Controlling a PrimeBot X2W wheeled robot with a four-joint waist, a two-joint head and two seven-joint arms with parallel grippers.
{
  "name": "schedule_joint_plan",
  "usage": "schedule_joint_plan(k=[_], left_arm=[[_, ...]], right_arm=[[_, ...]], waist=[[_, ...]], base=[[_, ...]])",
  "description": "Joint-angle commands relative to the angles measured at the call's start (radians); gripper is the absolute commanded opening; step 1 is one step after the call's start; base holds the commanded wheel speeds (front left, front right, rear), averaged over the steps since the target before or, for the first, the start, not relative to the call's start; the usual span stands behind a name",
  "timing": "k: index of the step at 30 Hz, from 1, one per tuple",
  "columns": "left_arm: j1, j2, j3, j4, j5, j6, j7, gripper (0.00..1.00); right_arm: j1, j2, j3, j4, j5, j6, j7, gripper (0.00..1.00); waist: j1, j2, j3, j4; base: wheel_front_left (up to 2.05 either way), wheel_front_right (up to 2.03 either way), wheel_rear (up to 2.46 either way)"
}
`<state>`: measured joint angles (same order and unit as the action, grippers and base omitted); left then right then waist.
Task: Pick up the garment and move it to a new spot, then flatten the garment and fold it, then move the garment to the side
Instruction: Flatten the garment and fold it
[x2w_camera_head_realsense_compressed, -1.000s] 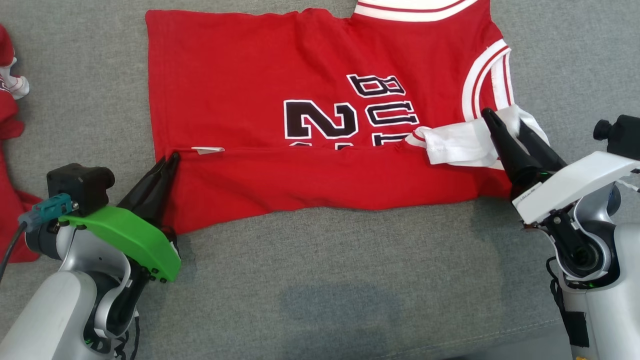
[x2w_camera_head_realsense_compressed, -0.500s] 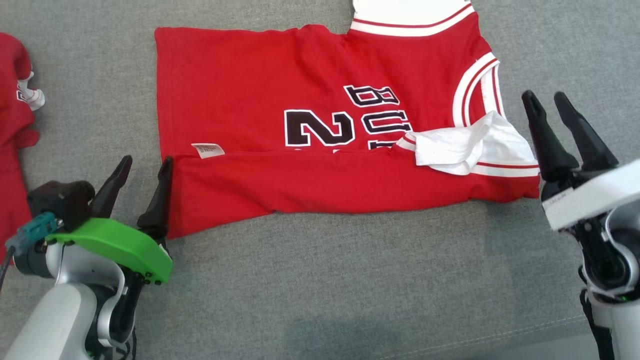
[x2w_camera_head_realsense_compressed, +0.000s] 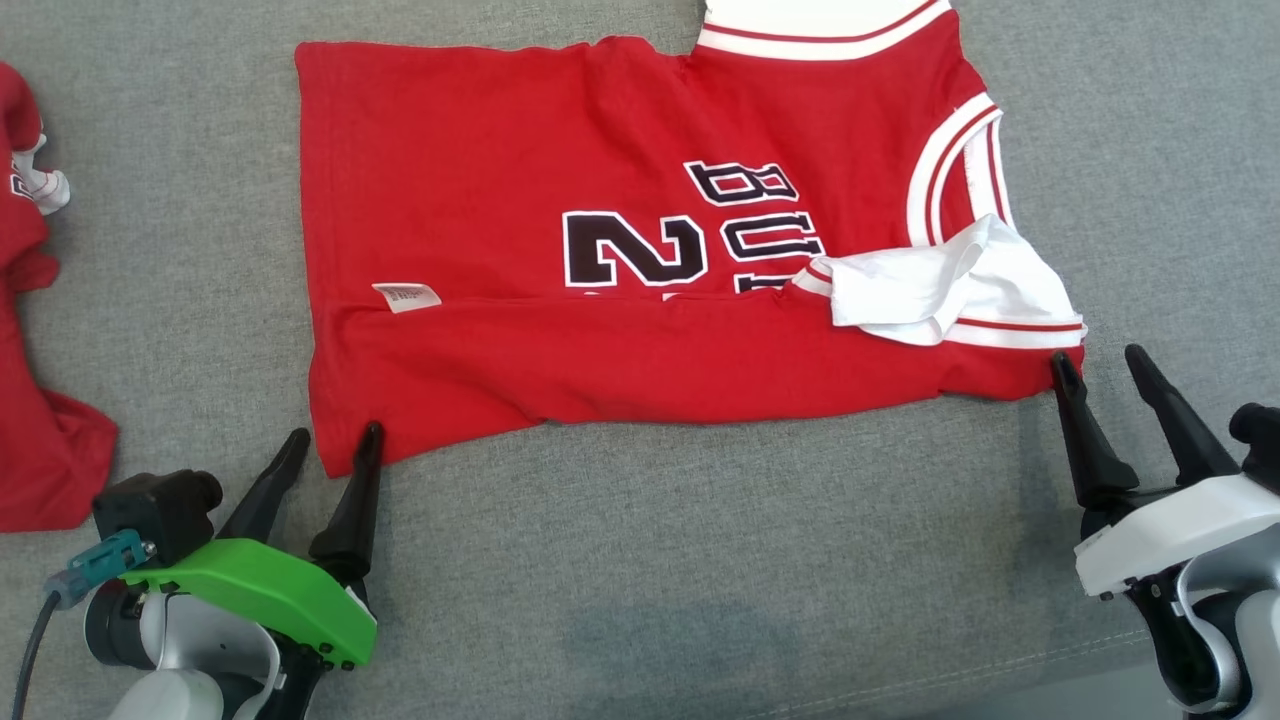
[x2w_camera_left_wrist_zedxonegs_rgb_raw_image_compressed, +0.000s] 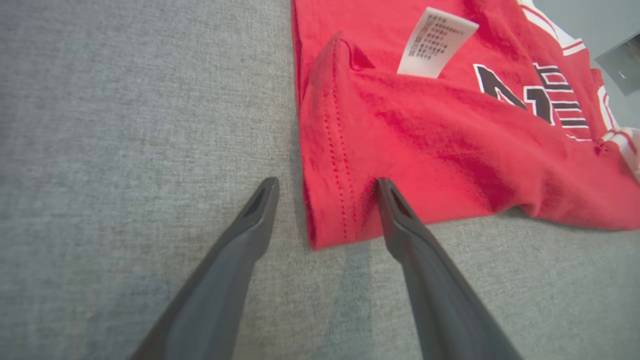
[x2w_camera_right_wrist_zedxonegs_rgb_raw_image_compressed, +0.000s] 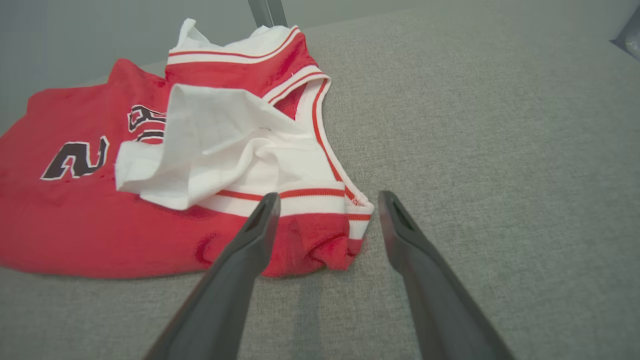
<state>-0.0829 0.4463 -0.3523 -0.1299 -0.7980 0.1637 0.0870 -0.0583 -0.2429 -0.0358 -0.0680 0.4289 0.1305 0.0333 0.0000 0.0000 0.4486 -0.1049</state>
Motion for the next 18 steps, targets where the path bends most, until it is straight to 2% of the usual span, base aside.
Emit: schedule_joint_plan(k=[1,8,15,18], left_arm=[[-0.016,0.005,0.004,0.015,0.005,0.005,0.007,1.0],[-0.054,0.014,0.002,0.067,-0.004,0.001,0.038,1.0],[-0.063,0.03,0.0,0.105,-0.001,0.011,0.06,1.0],[-0.055,0.024,-0.014,0.117,-0.022,-0.001,0.085,1.0]], right_arm=[[-0.009,0.001,0.008,0.035,-0.011,0.0,-0.009,1.0],[-0.062,0.023,0.027,0.164,0.014,0.0,-0.033,1.0],[-0.12,0.017,0.061,0.238,0.04,0.0,-0.041,1.0],[-0.143,0.016,0.072,0.267,0.081,0.0,-0.035,1.0]], waist=[[0.0,0.0,0.005,0.001],[0.0,0.0,0.017,0.006],[0.0,0.0,0.017,0.003],[0.0,0.0,0.015,0.008]], base=[[0.0,0.0,0.0],[0.0,0.0,0.0],[0.0,0.0,0.0],[0.0,0.0,0.0]])
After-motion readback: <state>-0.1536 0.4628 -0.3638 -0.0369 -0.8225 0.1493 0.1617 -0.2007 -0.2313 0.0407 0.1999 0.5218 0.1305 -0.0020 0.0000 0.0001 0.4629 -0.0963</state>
